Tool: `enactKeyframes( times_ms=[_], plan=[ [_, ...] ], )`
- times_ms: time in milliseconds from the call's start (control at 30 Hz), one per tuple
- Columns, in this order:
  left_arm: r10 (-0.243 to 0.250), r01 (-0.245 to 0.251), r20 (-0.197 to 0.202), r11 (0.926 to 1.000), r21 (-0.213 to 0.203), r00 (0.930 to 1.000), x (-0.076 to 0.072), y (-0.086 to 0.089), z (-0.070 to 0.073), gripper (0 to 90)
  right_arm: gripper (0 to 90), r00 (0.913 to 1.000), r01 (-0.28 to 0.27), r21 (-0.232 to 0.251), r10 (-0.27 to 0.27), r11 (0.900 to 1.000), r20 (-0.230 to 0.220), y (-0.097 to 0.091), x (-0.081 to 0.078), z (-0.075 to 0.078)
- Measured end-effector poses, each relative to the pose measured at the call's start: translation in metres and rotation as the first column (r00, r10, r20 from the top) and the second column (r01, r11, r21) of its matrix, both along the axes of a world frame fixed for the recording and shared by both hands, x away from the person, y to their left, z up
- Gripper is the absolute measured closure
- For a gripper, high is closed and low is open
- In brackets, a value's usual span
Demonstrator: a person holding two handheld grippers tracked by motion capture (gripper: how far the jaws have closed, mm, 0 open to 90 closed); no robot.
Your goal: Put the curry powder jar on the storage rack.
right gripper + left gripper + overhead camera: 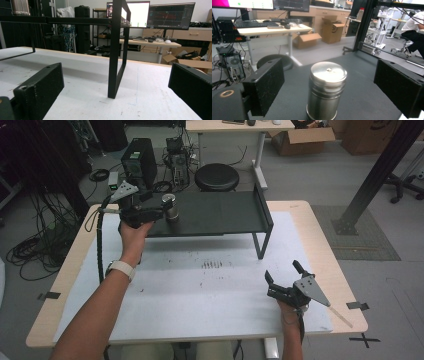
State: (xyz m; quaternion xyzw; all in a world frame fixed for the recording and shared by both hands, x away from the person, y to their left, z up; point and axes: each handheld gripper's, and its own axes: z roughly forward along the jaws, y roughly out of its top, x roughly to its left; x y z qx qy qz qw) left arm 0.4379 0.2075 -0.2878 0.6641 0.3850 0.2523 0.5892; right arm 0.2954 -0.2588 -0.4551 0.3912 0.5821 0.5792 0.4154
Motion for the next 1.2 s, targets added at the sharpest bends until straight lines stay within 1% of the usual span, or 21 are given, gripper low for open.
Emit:
enactKeyframes(
  times_ms=[100, 200, 233, 267, 333, 367, 467, 500, 700, 800, 833, 1067, 1200],
  plan=[
    [-0.002, 0.002, 0.009, 1.0000, 0.008, 1.0000, -0.005, 0.000, 0.002, 5.5, 0.0, 1.0000, 0.001, 0.000, -0.001, 1.0000, 0.000, 0.000, 0.000, 0.000],
    [0.000, 0.001, 0.028, 0.9999, -0.010, 0.9996, -0.012, 0.002, 0.005, 4.3, 0.0, 1.0000, 0.002, -0.001, -0.002, 1.0000, 0.000, 0.000, 0.000, 0.000],
    [0.000, 0.001, 0.028, 0.9999, -0.010, 0.9996, -0.012, 0.002, 0.005, 3.5, 0.0, 1.0000, 0.002, -0.001, -0.002, 1.0000, 0.000, 0.000, 0.000, 0.000],
    [0.004, -0.003, 0.028, 0.9997, -0.025, 0.9996, -0.016, 0.004, 0.005, 3.1, 0.0, 1.0000, 0.002, -0.001, -0.002, 1.0000, 0.000, 0.000, 0.000, 0.000],
    [0.006, -0.005, 0.028, 0.9995, -0.032, 0.9996, -0.017, 0.005, 0.005, 2.1, 0.0, 1.0000, 0.002, 0.000, -0.002, 1.0000, 0.000, 0.000, 0.000, 0.000],
    [0.005, -0.003, 0.031, 0.9990, -0.045, 0.9995, -0.021, 0.008, 0.005, 2.0, 0.0, 1.0000, 0.001, -0.001, -0.001, 1.0000, 0.000, 0.000, 0.000, 0.000],
    [0.005, -0.003, 0.033, 0.9988, -0.048, 0.9994, -0.024, 0.009, 0.005, 1.8, 0.0, 1.0000, 0.002, -0.001, -0.002, 1.0000, 0.000, 0.000, 0.000, 0.000],
    [0.005, -0.003, 0.044, 0.9994, -0.034, 0.9990, -0.030, 0.011, 0.007, 1.3, 0.0, 1.0000, 0.002, -0.003, -0.002, 1.0000, 0.000, 0.000, 0.000, 0.000],
    [-0.001, 0.005, 0.058, 0.9983, -0.058, 0.9983, -0.042, 0.019, 0.006, 1.3, 0.0, 1.0000, 0.001, -0.002, -0.001, 1.0000, 0.001, 0.000, 0.000, 0.000],
    [-0.002, 0.005, 0.059, 0.9986, -0.053, 0.9983, -0.046, 0.020, 0.006, 1.1, 0.0, 1.0000, 0.001, -0.002, -0.001, 1.0000, 0.000, 0.000, 0.000, 0.000],
    [0.002, 0.001, 0.068, 0.9988, -0.048, 0.9977, -0.051, 0.022, 0.006, 1.1, 0.0, 1.0000, 0.001, -0.001, -0.001, 1.0000, 0.001, 0.000, 0.000, 0.000],
    [0.006, -0.002, 0.094, 0.9987, -0.051, 0.9956, -0.066, 0.028, 0.006, 1.1, 0.0, 1.0000, 0.001, -0.001, -0.001, 1.0000, 0.000, 0.000, 0.000, 0.000],
    [0.008, -0.004, 0.109, 0.9994, -0.035, 0.9940, -0.073, 0.032, 0.008, 1.1, 0.0, 1.0000, 0.000, 0.000, 0.000, 1.0000, 0.000, 0.000, 0.000, 0.000]
  ],
)
